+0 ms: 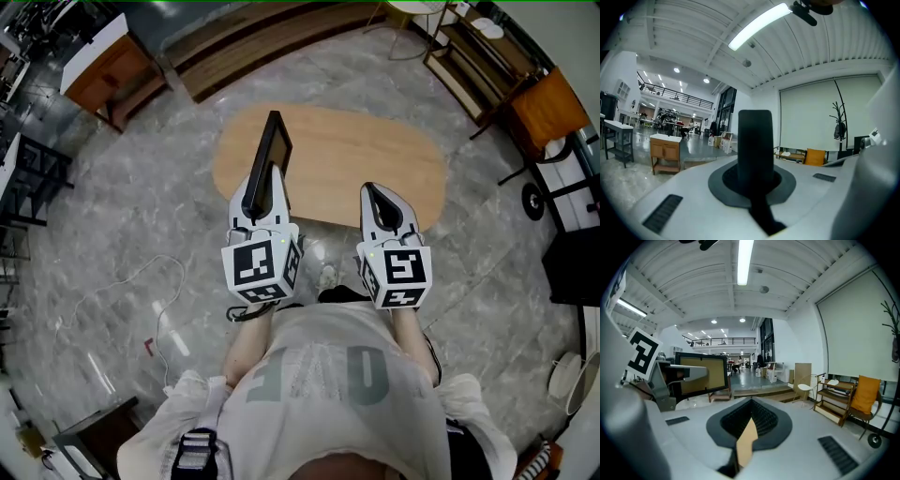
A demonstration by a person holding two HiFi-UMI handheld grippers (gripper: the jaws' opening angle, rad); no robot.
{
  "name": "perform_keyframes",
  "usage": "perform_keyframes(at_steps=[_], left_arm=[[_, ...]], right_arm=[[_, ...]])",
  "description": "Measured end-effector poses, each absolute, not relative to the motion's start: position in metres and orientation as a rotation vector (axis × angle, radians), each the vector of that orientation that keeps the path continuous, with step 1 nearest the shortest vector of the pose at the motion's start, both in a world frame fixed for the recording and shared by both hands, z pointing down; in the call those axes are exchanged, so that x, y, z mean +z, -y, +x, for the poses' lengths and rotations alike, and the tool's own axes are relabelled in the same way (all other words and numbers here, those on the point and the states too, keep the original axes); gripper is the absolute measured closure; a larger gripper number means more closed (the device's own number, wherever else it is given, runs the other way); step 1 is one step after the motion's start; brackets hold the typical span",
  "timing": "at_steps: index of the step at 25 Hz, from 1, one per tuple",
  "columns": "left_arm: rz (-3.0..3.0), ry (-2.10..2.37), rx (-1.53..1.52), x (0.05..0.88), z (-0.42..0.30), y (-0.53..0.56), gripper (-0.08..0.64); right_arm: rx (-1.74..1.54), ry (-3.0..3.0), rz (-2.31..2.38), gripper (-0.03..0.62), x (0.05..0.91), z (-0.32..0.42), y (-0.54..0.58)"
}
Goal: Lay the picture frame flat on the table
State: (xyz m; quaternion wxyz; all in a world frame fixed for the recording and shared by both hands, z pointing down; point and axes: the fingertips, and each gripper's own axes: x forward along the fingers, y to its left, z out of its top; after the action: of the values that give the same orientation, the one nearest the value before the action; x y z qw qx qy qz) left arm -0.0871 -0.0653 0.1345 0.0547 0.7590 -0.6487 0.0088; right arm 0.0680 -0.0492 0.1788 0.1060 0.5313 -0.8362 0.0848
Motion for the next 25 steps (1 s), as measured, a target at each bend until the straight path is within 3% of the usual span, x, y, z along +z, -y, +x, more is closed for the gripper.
perform_keyframes(at_steps=[25], left_arm=[[2.425, 1.858, 0.01, 0.131, -0.079, 0.164, 0.541]], right_arm=[[0.263, 2.442, 1.781, 0.586, 0.156, 0.071, 0.135]])
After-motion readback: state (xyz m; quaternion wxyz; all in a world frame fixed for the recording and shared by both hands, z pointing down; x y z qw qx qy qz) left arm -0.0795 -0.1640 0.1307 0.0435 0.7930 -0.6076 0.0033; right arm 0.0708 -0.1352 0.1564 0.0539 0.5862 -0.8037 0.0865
